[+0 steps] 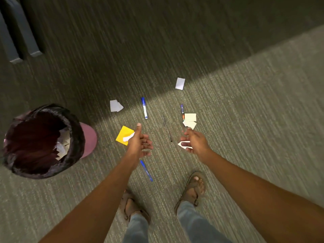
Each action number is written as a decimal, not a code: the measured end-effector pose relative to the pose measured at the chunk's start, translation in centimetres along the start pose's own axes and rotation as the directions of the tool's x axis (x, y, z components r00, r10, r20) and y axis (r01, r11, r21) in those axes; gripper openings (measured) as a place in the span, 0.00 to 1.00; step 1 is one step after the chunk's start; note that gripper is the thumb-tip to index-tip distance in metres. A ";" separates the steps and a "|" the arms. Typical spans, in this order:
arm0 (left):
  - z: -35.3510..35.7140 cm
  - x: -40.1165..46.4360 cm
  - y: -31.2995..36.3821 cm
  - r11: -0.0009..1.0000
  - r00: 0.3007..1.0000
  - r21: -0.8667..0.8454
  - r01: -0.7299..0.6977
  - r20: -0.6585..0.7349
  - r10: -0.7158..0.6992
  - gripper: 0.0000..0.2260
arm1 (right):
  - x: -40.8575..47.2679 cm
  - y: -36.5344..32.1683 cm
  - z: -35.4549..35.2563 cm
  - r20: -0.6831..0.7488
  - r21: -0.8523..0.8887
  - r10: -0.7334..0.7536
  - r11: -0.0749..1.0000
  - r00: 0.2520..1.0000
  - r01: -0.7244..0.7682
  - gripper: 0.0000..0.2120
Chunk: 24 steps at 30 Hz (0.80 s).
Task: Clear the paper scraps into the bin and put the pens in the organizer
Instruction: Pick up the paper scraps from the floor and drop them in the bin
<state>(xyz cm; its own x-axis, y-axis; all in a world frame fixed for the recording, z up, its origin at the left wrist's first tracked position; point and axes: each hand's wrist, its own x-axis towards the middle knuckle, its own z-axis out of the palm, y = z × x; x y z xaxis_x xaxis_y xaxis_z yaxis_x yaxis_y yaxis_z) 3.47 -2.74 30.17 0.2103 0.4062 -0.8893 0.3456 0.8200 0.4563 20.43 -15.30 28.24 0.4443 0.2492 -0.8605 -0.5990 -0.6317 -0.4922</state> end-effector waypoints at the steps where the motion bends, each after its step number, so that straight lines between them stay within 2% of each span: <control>1: 0.8 0.1 0.1 1.000 1.000 0.000 0.005 0.015 -0.005 0.28 | 0.3 0.1 -1.1 -0.008 0.018 0.016 1.000 1.000 -0.016 0.12; 11: 2.6 2.6 0.3 0.986 0.989 0.131 0.104 0.088 -0.116 0.28 | 2.4 0.9 -3.9 -0.104 0.055 0.106 0.993 0.989 -0.101 0.14; 16: -2.1 3.1 2.2 0.932 0.983 0.316 0.175 0.003 -0.185 0.26 | 1.9 1.0 -2.8 -0.213 0.036 0.104 0.994 0.972 -0.099 0.07; 21: -5.0 5.0 4.2 0.920 0.984 0.352 0.174 -0.036 -0.173 0.24 | 2.5 0.6 -0.4 -0.321 0.058 0.102 0.994 0.942 -0.088 0.05; 24: -4.6 6.8 3.7 0.924 0.979 0.328 0.198 -0.026 -0.200 0.21 | 4.5 1.2 0.5 -0.317 0.079 0.131 0.991 0.939 -0.112 0.07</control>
<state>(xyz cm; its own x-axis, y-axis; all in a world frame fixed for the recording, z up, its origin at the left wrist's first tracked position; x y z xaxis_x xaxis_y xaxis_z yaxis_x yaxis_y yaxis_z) 1.99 4.95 25.63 0.1126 0.2441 -0.9632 0.6605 0.7059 0.2560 21.38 -14.54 23.73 0.5495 -0.0814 -0.8315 -0.6958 -0.5955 -0.4016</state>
